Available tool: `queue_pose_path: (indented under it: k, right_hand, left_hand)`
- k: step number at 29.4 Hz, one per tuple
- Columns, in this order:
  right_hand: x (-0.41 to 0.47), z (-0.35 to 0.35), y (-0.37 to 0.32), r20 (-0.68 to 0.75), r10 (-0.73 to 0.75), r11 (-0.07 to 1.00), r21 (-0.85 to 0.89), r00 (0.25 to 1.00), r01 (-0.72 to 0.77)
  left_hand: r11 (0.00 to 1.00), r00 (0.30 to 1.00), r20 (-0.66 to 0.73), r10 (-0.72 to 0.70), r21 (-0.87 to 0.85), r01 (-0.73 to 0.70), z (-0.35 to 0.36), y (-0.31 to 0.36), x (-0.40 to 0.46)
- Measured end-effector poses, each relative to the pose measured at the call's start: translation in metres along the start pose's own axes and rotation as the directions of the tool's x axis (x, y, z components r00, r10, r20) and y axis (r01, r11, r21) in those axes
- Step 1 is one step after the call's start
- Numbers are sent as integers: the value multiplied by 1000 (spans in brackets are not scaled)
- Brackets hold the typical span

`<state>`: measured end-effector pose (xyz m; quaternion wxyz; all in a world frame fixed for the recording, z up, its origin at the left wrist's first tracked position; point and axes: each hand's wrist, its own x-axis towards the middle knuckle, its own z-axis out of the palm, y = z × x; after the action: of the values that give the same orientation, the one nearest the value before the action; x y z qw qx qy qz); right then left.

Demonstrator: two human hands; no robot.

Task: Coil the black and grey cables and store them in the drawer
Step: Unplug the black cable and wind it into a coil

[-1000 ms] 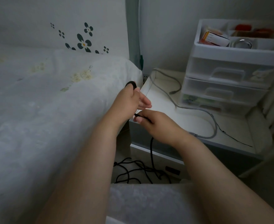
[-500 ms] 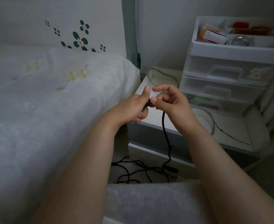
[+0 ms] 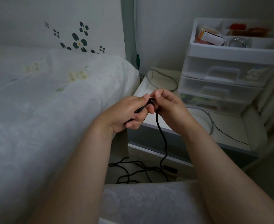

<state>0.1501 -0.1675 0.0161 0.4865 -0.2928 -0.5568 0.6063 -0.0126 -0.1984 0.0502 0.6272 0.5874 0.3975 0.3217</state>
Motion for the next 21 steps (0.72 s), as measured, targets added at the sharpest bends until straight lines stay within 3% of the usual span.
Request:
queue_pose_path:
  k: [2, 8, 12, 15, 21]
  right_hand:
    - [2, 0, 1, -23, 37, 998, 48, 999, -36]
    - [3, 19, 10, -160, -15, 997, -79, 987, 2]
    - [-2, 28, 15, -159, 17, 969, -241, 987, -56]
    - [-11, 41, 23, -56, 64, 886, -456, 996, -83]
    - [-17, 45, 23, -13, 101, 676, -732, 995, -78]
  left_hand:
    - [991, 999, 24, 30, -132, -26, -1, -1, 0]
    - [860, 994, 81, 70, -510, -19, 1, -1, 7]
    - [730, 988, -28, 150, -671, -129, 7, 3, 7]
    - [670, 961, -218, 171, -690, -276, 0, 7, 7]
    - [745, 839, -533, 114, -512, -427, -2, 7, 14]
